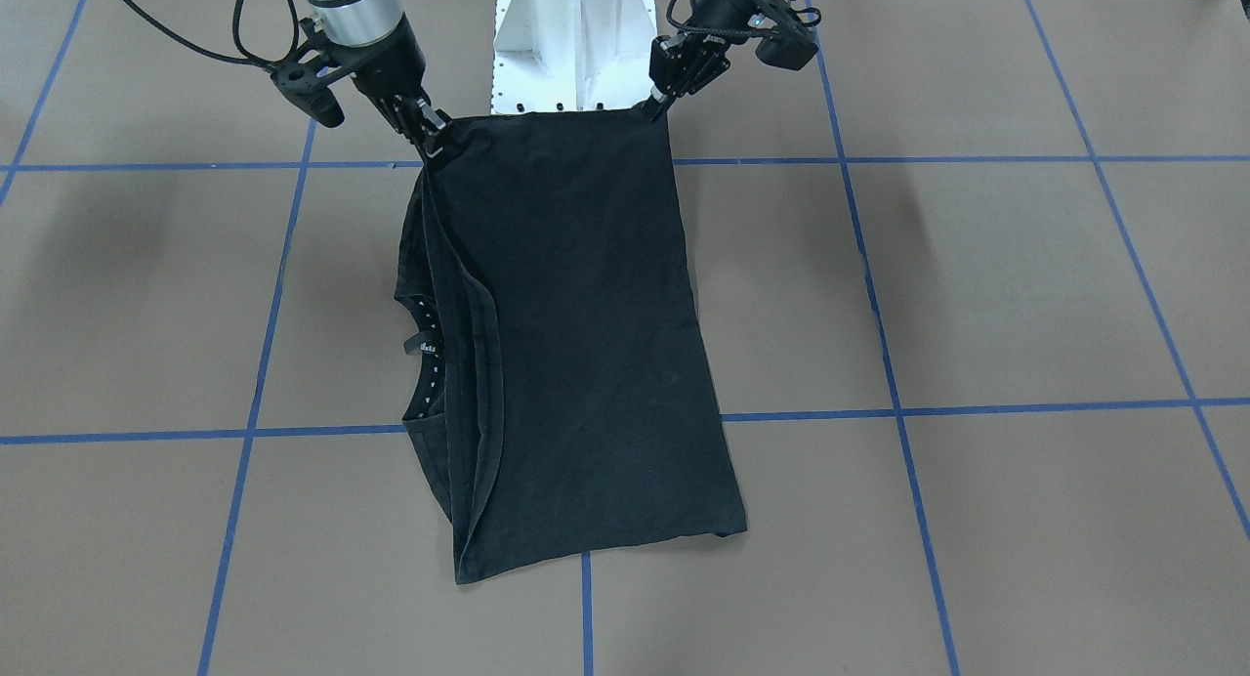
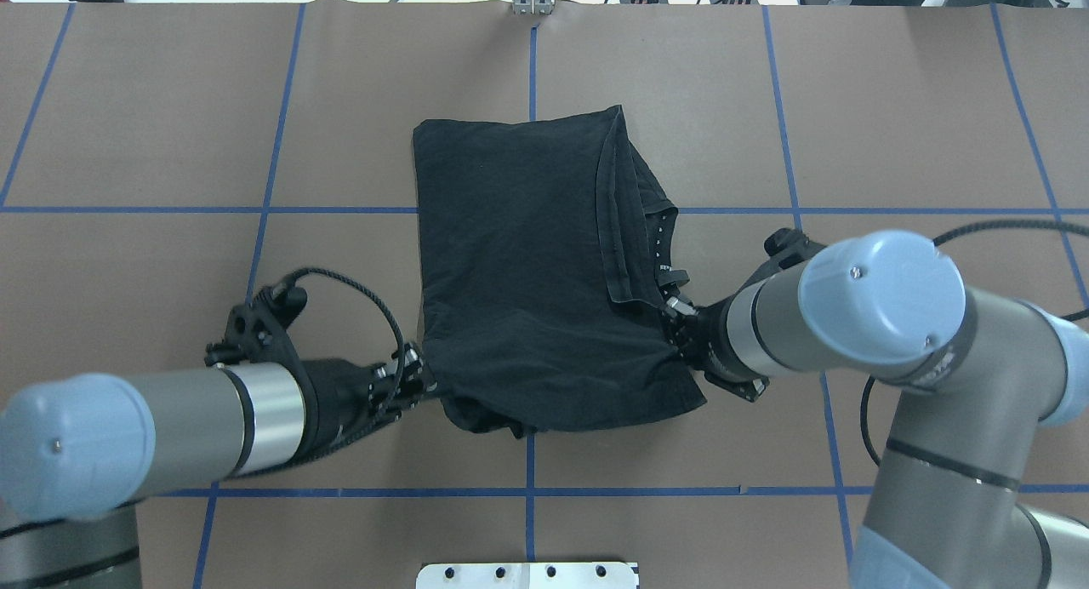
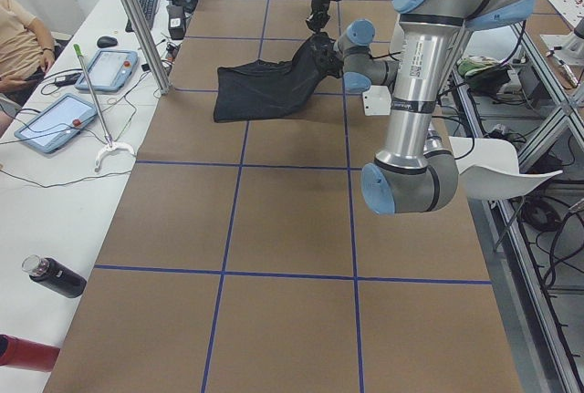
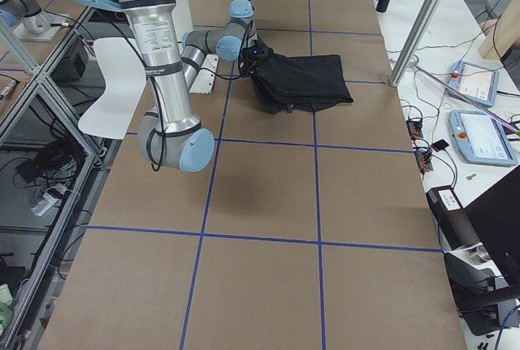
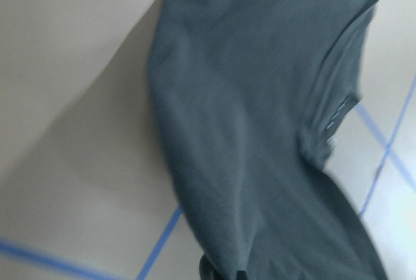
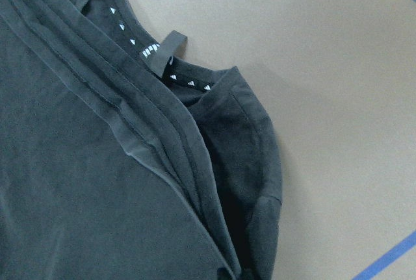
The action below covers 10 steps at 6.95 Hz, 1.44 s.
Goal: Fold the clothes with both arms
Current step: 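Lift both lower corners and fold them toward the far edge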
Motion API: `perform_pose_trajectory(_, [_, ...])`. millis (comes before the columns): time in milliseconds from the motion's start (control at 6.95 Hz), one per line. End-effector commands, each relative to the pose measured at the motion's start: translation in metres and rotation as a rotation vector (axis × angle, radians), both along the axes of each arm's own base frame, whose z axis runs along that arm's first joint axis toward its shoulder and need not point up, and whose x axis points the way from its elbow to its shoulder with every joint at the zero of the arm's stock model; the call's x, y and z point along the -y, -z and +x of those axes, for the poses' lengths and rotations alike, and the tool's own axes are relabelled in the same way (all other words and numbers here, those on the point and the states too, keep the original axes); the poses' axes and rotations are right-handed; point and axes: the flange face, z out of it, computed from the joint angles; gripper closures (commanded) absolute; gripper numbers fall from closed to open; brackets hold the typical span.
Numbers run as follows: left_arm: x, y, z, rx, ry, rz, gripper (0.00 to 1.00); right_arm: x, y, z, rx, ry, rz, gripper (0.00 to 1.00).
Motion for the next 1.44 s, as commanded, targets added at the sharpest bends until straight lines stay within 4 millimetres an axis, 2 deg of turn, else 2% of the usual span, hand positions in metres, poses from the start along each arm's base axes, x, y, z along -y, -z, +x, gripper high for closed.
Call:
perform_pose_trajectory(0, [0.080, 0.015, 0.003, 0.055, 0.054, 0.028, 1.00, 0.089, 0.020, 0.013, 0.010, -0.036, -0.003, 1.00])
perform_pose_trajectory(144, [0.120, 0.004, 0.008, 0.103, 0.102, 0.039, 1.00, 0.126, 0.020, 0.015, 0.004, -0.037, -0.009, 1.00])
perform_pose_trajectory(432, [0.184, -0.014, 0.005, 0.193, 0.158, 0.069, 1.00, 0.198, 0.023, -0.007, -0.055, -0.051, -0.008, 1.00])
perform_pose_trajectory(575, [0.221, -0.023, 0.011, 0.233, 0.179, 0.070, 1.00, 0.226, 0.016, -0.020, -0.074, -0.053, -0.006, 1.00])
perform_pose_trajectory(719, [0.257, -0.041, 0.015, 0.224, 0.205, 0.096, 1.00, 0.250, -0.001, -0.029, -0.056, -0.065, 0.010, 1.00])
perform_pose_trajectory(863, [0.283, -0.067, 0.020, 0.227, 0.208, 0.126, 1.00, 0.282, -0.012, -0.047, -0.064, -0.062, 0.026, 1.00])
perform_pose_trajectory(1007, [0.313, -0.073, 0.019, 0.263, 0.221, 0.143, 1.00, 0.315, -0.011, -0.067, -0.090, -0.040, 0.046, 1.00])
perform_pose_trajectory(1151, [0.351, -0.085, 0.022, 0.298, 0.237, 0.169, 0.68, 0.354, -0.023, -0.082, -0.099, -0.024, 0.106, 1.00])
perform_pose_trajectory(1295, [0.379, -0.106, 0.028, 0.313, 0.245, 0.221, 0.26, 0.385, -0.042, -0.080, -0.112, -0.042, 0.171, 0.01])
